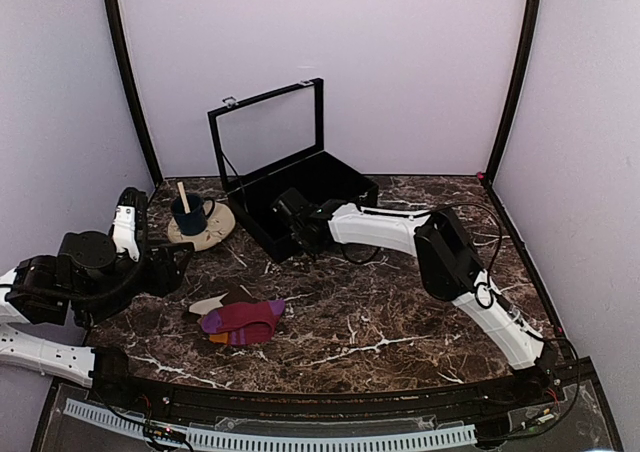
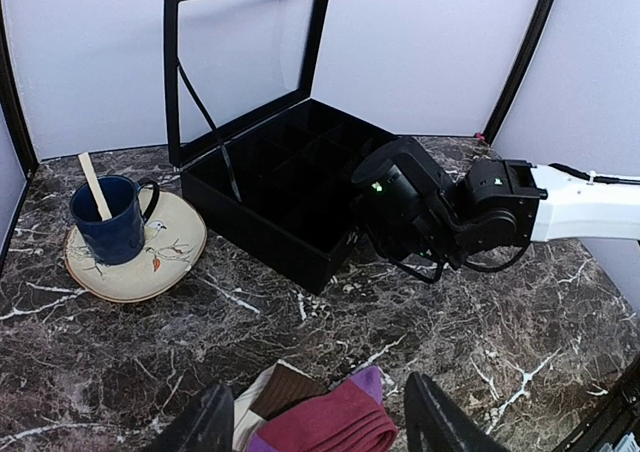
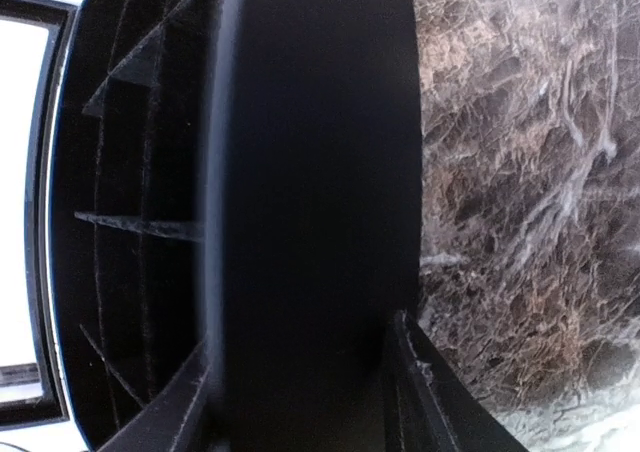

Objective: Roll the socks
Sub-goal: Move the storage box to the corner of the board.

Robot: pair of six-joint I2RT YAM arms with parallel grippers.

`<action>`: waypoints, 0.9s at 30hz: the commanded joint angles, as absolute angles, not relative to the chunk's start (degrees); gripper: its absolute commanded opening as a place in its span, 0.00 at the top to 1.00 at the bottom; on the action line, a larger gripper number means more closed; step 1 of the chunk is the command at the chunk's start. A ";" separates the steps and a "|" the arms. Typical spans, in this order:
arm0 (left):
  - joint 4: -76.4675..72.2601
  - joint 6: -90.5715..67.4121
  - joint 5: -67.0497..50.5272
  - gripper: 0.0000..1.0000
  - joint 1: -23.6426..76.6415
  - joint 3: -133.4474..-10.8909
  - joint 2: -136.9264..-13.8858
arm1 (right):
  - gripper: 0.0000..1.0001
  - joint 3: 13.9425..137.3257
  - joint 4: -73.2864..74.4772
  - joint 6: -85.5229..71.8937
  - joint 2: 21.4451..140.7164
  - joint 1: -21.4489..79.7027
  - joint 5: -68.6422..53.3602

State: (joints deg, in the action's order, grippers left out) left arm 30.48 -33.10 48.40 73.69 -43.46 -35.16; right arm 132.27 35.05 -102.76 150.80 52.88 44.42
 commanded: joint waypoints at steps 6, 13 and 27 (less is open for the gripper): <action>32.08 -33.61 49.14 0.40 73.89 -43.64 -34.50 | 0.49 114.93 21.27 -102.68 138.94 53.88 46.16; 31.20 -33.59 47.99 0.40 73.90 -42.75 -35.15 | 0.33 101.32 10.85 -94.82 129.76 54.23 48.23; 29.12 -36.45 45.12 0.37 73.87 -38.09 -36.43 | 0.31 87.27 8.28 -73.29 115.20 58.17 47.09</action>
State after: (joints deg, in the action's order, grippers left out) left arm 30.06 -34.28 46.89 73.69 -40.60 -35.62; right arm 90.65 10.17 -86.08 120.57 55.24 47.59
